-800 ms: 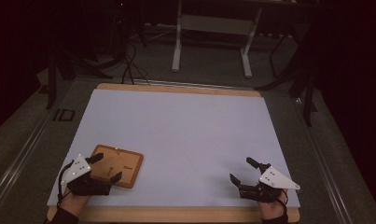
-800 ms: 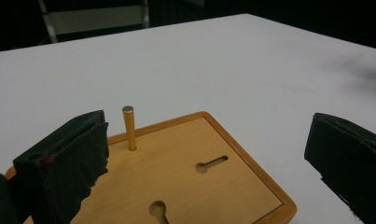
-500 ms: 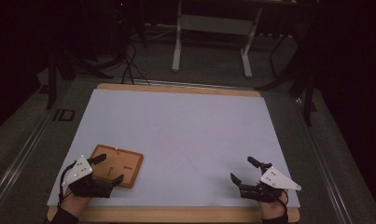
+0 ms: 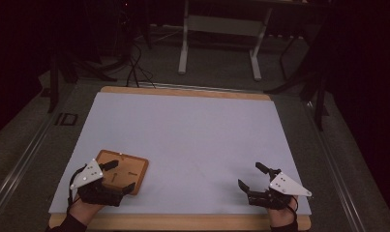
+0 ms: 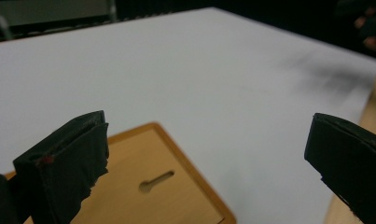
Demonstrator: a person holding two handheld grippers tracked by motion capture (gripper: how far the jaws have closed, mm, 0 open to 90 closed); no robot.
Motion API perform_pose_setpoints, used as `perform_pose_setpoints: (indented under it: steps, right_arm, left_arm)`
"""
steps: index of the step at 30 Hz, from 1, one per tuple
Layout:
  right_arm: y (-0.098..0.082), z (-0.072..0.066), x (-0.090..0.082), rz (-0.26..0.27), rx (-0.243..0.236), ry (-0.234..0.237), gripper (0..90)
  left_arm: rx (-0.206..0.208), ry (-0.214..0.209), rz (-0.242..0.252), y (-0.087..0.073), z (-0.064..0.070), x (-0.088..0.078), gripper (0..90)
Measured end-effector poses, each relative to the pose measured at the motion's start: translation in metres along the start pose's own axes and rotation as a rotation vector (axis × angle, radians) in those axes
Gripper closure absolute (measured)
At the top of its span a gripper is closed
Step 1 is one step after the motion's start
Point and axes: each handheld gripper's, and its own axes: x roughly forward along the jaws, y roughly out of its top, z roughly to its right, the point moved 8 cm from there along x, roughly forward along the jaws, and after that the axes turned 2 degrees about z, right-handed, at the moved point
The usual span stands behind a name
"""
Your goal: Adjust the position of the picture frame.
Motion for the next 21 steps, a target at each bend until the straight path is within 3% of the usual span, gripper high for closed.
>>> perform_pose_setpoints:
  steps: [4,10,13,21]
  right_arm:
    - [0.002,-0.002,-0.001,0.015,-0.002,0.016,13.3]
    - [0.001,-0.002,0.000,0.017,0.016,0.027,13.3]
    - [0.002,-0.003,0.001,0.017,0.014,0.029,13.2]
    - [0.001,-0.002,0.000,0.015,0.017,0.031,13.3]
  left_arm:
    - [-0.006,0.028,0.007,0.008,-0.014,-0.001,0.1]
    - [-0.030,0.057,-0.030,0.009,-0.037,0.002,3.8]
    - [-0.038,0.064,-0.072,0.005,-0.048,0.008,6.4]
    - [-0.050,0.125,-0.161,-0.009,-0.066,0.026,25.0]
